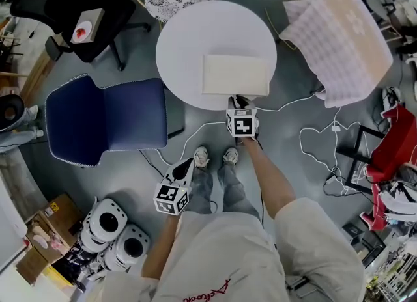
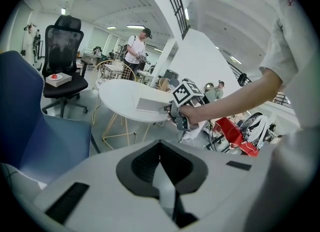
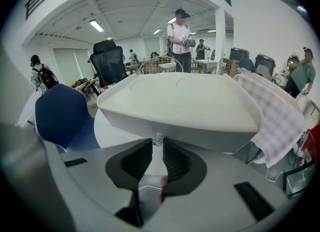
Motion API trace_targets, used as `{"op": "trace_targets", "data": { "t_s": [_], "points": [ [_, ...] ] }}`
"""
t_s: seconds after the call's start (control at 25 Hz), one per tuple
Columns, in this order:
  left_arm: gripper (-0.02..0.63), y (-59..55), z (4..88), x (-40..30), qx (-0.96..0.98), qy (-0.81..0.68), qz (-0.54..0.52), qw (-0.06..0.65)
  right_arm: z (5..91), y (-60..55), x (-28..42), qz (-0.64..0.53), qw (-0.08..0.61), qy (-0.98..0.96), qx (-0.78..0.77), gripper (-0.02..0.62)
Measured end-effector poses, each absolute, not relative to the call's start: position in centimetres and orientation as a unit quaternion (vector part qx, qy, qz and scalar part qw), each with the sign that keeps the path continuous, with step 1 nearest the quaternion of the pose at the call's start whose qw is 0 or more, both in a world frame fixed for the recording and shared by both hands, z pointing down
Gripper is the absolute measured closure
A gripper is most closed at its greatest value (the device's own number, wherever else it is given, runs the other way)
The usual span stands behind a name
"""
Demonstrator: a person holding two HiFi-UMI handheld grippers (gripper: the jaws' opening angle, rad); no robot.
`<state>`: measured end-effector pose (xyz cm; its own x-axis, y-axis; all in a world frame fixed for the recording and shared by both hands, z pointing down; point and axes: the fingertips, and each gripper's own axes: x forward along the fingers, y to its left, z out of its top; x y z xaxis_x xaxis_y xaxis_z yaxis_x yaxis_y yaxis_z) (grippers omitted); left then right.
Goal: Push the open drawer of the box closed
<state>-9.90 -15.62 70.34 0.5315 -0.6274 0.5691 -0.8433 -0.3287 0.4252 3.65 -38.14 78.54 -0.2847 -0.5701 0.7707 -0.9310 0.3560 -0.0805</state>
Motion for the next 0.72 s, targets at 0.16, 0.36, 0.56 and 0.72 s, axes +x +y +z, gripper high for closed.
{"op": "trace_targets", "data": {
  "t_s": [0.16,0.36,0.56,0.72],
  "points": [
    [0.594,-15.7,70.3,-9.7,0.804,-0.455,0.152,0.352,78.4,-38.0,3.6,0.273,0.329,-0.753,0.501,0.510],
    [0.594,-15.8,70.0,-9.7,0.810,-0.449,0.150,0.347,77.9,-36.5,3.8,0.285,0.321,-0.751,0.502,0.471],
    [0.594,-16.4,69.1,-9.4,0.821,-0.439,0.148,0.335,75.6,-34.8,4.3,0.270,0.305,-0.754,0.516,0.472],
    [0.594,-17.5,68.0,-8.9,0.834,-0.426,0.142,0.320,73.3,-33.7,4.6,0.264,0.288,-0.753,0.530,0.476]
  ]
}}
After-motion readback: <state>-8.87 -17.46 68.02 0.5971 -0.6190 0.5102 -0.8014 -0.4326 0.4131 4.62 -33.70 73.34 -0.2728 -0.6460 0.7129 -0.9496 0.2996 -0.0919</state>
